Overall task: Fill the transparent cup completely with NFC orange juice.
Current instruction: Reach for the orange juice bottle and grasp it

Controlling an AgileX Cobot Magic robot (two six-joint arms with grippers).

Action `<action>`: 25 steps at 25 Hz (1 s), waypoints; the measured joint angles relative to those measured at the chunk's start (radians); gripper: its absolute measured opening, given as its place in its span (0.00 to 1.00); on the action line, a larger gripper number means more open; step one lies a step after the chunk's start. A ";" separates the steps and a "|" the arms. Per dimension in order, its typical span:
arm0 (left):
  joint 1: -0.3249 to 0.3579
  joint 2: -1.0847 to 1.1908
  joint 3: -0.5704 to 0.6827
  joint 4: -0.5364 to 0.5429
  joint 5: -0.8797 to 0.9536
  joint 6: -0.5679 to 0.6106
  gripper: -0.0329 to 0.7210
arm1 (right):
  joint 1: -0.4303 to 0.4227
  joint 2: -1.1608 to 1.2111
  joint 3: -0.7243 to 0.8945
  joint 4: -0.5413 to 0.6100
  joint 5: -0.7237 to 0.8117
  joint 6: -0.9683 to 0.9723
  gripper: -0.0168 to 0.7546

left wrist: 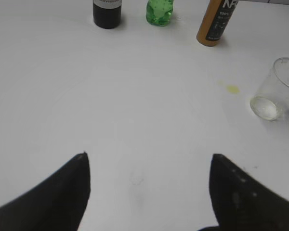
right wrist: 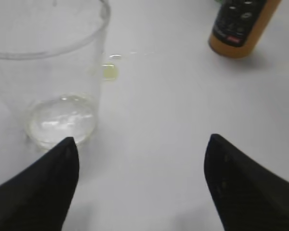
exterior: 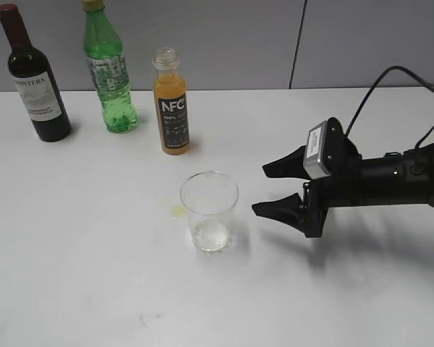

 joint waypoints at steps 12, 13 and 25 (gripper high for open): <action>0.000 0.000 0.000 0.000 0.000 0.000 0.82 | -0.108 -0.107 0.002 0.287 0.078 0.001 0.80; 0.000 0.000 0.000 0.000 0.000 0.000 0.82 | -0.108 -0.116 0.002 0.379 0.078 0.001 0.80; 0.000 0.000 0.000 0.000 0.000 0.000 0.82 | -0.111 -0.185 -0.290 0.814 0.953 0.042 0.79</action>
